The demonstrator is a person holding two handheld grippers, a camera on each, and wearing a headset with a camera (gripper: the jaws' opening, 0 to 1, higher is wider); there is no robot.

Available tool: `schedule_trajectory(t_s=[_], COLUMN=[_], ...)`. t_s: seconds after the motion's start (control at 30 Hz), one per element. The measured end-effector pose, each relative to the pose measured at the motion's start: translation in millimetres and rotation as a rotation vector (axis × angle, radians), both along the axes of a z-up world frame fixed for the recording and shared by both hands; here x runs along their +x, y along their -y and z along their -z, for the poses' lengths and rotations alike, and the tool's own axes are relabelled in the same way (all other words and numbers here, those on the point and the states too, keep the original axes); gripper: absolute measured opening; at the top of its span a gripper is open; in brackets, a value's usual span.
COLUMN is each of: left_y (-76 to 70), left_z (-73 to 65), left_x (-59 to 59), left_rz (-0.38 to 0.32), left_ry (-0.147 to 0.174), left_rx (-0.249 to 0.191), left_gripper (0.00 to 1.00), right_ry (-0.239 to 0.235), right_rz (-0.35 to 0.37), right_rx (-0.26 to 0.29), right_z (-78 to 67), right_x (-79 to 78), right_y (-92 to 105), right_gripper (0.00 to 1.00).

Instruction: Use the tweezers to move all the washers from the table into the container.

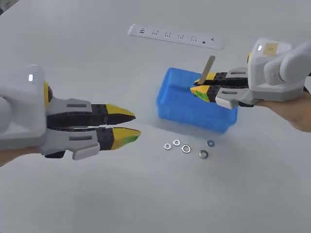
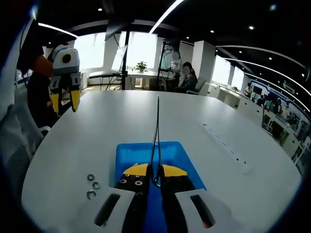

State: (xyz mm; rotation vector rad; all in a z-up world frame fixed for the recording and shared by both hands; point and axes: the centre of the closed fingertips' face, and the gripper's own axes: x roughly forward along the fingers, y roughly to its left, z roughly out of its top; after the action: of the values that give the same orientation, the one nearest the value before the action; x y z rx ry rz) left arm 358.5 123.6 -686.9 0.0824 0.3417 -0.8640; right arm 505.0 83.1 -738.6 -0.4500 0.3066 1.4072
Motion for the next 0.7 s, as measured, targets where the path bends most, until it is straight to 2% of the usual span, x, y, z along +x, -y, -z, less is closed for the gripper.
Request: schedule_trajectory(t_s=[0.07,0.23,0.33,0.4,0.47,0.53,0.7], left_y=[-1.4,-1.2,1.1,2.5,4.1,5.8,6.1], left_z=[2.9,5.7,3.5,2.1,2.1,3.5,6.4], left_x=[0.0,-0.7,-0.3,0.5,1.2,2.6,4.6], left_rz=[-0.003,-0.005,-0.007,-0.009,-0.01,-0.017,-0.032], left_ry=[-0.005,-0.022,-0.032,-0.028,-0.033,-0.036,-0.042], left_rx=[0.009,-0.009,-0.05,-0.054,-0.06,-0.056,-0.038], left_gripper=[0.21,0.24,0.31,0.34,0.44,0.53,0.65], right_ry=[-0.005,-0.022,-0.025,-0.027,-0.026,-0.03,-0.035], right_rz=[0.001,-0.003,-0.007,-0.01,-0.012,-0.01,-0.013], right_rx=[-0.007,-0.015,-0.024,-0.026,-0.029,-0.028,-0.038], right_z=[5.2,15.3,20.5,22.0,23.1,24.1,28.5], right_x=[0.3,-0.3,-1.8,-2.6,-2.7,-2.2,-2.3], right_y=[-1.1,-3.9,-3.8,-3.1,-2.4,-1.8,0.7], right_gripper=[0.09,0.09,0.09,0.09,0.09,0.09,0.09])
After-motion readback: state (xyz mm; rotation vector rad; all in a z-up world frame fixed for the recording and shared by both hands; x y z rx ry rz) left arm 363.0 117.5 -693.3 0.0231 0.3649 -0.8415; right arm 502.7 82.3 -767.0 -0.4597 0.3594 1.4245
